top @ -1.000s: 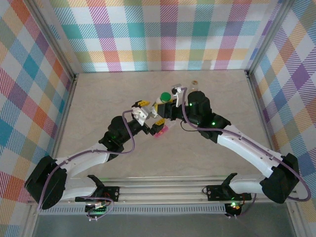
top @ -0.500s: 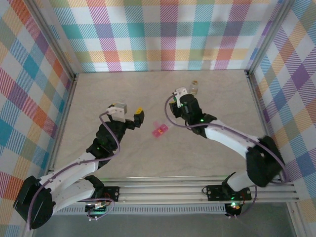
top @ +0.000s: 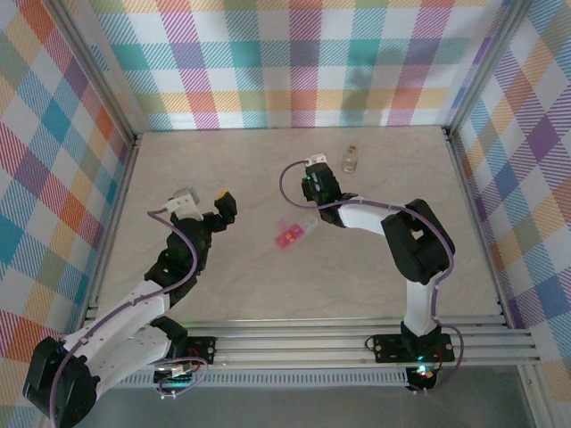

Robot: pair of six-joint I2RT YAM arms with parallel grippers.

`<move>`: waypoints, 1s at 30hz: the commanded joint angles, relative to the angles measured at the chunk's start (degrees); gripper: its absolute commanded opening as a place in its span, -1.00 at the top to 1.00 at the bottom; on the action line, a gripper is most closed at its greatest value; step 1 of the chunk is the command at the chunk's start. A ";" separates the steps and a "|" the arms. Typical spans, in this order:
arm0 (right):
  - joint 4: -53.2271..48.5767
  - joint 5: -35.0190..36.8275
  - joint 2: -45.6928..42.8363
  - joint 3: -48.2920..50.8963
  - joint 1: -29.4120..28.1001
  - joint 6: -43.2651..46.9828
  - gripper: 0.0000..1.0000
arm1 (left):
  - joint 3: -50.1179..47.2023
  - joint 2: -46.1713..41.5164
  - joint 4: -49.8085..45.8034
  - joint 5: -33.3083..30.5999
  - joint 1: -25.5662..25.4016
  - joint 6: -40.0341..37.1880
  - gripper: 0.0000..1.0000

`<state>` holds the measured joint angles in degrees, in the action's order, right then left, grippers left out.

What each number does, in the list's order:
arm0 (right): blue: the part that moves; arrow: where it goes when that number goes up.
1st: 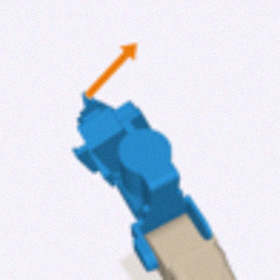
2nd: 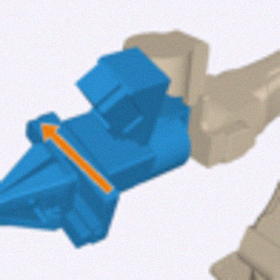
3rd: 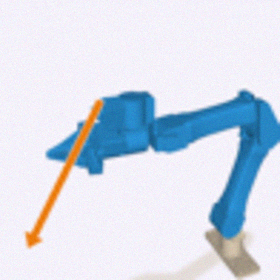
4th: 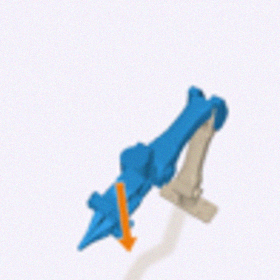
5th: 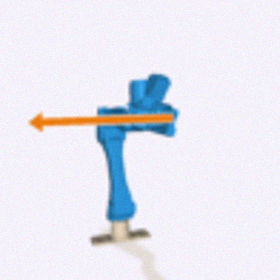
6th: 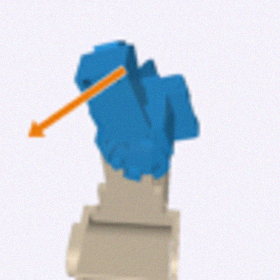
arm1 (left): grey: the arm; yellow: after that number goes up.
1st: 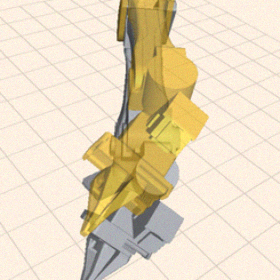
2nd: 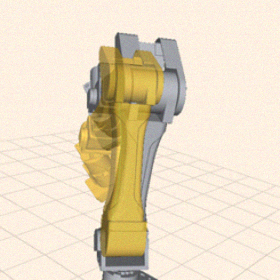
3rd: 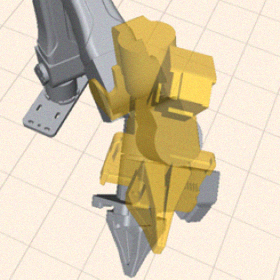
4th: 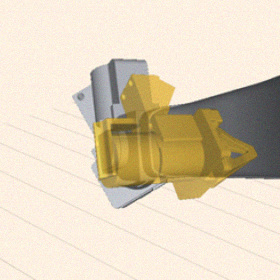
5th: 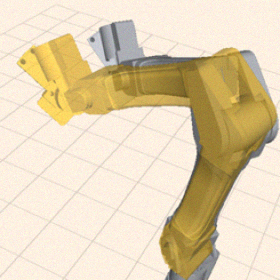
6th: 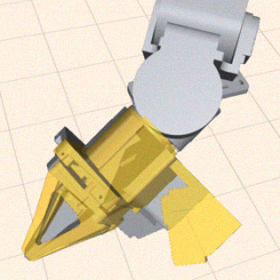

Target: Sort the pills into containers

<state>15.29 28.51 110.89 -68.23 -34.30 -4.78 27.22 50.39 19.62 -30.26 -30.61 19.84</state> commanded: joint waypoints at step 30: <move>-6.88 4.05 17.93 -24.35 0.90 -9.27 0.10 | 0.81 4.87 -0.09 3.21 0.38 2.33 -0.99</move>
<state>10.76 31.22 126.96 -88.47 -34.00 -13.74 27.22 55.09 19.14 -27.62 -30.61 21.67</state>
